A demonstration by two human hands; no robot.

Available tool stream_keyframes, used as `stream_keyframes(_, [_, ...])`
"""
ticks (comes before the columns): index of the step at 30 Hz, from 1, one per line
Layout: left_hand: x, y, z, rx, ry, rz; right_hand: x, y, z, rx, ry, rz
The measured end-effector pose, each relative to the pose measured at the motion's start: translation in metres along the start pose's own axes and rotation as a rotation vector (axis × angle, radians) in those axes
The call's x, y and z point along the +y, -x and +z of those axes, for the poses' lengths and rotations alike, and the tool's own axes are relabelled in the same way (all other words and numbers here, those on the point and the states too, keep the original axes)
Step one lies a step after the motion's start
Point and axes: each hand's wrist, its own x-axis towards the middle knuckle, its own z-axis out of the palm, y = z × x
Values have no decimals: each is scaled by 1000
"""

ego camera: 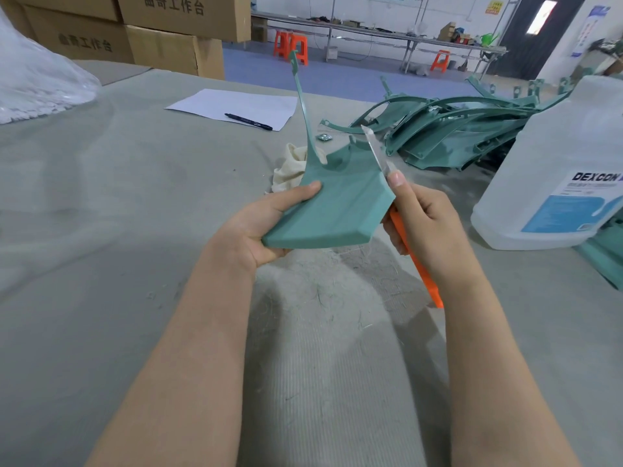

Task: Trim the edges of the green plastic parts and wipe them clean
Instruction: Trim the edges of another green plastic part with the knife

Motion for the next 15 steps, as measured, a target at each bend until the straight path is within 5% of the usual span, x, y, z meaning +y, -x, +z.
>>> stream_keyframes(15, [2, -2, -2, -19, 25, 18, -15, 4, -2, -171, -82, 56])
